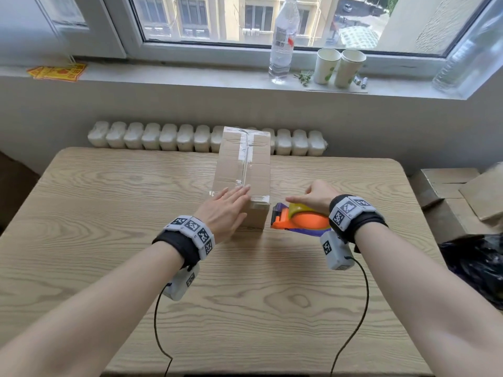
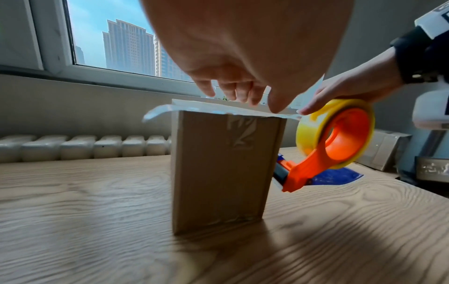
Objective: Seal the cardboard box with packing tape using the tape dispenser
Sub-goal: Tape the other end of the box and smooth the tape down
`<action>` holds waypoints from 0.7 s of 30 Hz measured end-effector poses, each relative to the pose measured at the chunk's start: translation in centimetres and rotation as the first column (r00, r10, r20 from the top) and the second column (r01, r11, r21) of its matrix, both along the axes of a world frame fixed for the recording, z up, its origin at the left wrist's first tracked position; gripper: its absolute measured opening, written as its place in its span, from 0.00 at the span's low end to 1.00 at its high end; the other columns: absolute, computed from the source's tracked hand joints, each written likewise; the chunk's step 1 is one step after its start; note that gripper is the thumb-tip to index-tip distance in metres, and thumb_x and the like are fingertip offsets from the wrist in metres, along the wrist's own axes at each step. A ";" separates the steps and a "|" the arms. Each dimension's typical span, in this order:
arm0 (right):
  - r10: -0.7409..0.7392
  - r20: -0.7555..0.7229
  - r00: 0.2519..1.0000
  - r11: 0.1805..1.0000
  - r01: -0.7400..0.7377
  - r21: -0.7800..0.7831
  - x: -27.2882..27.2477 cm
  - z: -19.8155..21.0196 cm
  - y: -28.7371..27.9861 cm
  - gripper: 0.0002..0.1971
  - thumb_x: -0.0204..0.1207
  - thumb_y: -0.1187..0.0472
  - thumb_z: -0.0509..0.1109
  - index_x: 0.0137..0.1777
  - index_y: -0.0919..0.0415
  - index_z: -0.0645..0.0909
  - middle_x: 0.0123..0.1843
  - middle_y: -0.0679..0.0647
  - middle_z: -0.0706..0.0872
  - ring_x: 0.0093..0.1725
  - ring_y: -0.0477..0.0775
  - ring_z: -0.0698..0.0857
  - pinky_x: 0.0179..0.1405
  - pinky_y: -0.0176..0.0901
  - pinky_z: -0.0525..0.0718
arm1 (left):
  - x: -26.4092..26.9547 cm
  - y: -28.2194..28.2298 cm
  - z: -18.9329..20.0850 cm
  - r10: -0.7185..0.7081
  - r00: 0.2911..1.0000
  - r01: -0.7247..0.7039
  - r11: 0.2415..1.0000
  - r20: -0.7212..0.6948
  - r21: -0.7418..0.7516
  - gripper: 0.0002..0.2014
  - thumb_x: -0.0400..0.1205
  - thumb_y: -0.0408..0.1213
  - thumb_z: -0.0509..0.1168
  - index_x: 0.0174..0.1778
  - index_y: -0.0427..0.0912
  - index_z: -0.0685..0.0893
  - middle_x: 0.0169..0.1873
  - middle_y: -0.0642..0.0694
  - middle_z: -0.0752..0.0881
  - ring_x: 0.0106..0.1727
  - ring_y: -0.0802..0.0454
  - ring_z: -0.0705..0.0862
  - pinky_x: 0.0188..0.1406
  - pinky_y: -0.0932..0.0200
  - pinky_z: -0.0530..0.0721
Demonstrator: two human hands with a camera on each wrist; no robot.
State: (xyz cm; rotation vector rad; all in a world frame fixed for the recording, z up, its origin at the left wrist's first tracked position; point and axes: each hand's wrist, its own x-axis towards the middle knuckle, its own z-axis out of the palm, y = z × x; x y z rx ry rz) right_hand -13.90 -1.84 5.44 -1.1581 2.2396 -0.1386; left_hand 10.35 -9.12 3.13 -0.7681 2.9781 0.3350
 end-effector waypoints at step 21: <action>-0.008 0.244 0.970 0.999 0.016 -0.031 -2.3 0.6 1.9 0.27 0.69 0.36 0.68 0.37 0.64 0.85 0.40 0.61 0.86 0.40 0.60 0.84 0.45 0.51 0.81 | -3.2 1.8 -2.9 -0.016 1.000 0.016 1.000 -0.016 0.003 0.40 0.73 0.59 0.32 0.81 0.46 0.46 0.83 0.52 0.49 0.83 0.57 0.47 0.80 0.62 0.42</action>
